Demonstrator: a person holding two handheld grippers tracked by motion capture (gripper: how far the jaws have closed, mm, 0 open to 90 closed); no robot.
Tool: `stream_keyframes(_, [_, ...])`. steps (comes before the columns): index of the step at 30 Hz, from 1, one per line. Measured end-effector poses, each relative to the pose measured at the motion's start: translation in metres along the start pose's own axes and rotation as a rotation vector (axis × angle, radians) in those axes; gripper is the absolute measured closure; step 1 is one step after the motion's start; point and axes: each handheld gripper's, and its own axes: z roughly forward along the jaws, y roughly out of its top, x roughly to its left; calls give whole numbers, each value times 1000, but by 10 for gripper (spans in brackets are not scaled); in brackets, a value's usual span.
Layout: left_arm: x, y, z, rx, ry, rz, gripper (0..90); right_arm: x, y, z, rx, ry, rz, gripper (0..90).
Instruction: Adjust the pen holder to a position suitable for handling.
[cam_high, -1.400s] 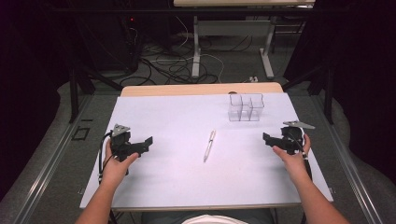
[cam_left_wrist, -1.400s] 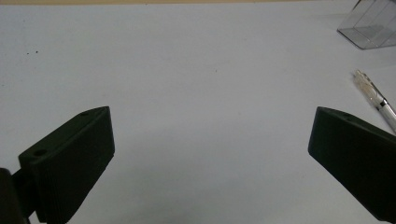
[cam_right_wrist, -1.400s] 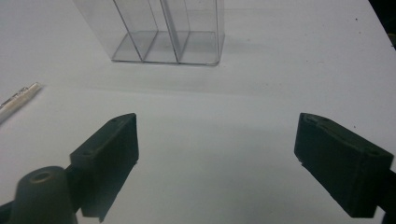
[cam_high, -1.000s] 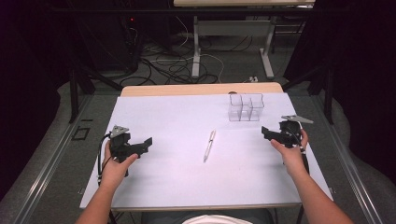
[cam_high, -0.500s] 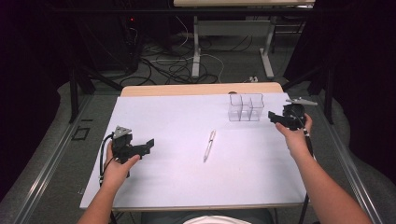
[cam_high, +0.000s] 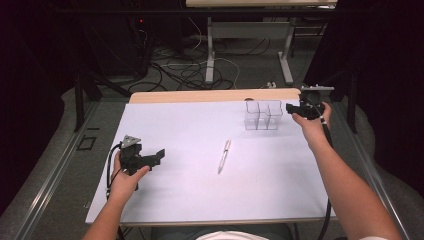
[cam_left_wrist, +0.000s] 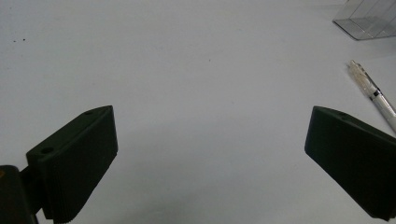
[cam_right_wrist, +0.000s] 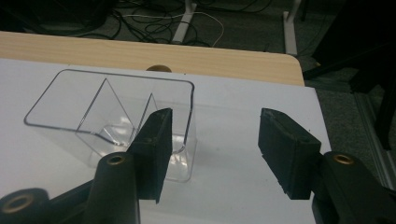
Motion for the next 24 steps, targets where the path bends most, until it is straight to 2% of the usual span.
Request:
stream_keyframes(8, [0, 0, 0, 5, 1, -1, 28, 8, 13, 15, 18, -19, 18, 470])
stream_keyframes(10, [0, 0, 0, 2, -1, -3, 28, 8, 13, 17, 21, -17, 22, 484])
stream_keyframes(11, [1, 0, 0, 2, -1, -3, 28, 8, 13, 23, 23, -8, 26, 528])
stream_keyframes(17, [1, 0, 0, 5, 0, -6, 32, 8, 10, 35, 41, -47, 10, 553])
stream_keyframes(20, [2, -1, 1, 9, -1, -4, 38, 6, 9, 40, 54, -51, 11, 574])
stream_keyframes(24, [2, -1, 1, 9, -1, -5, 39, 5, 7, 46, 69, -52, -3, 657])
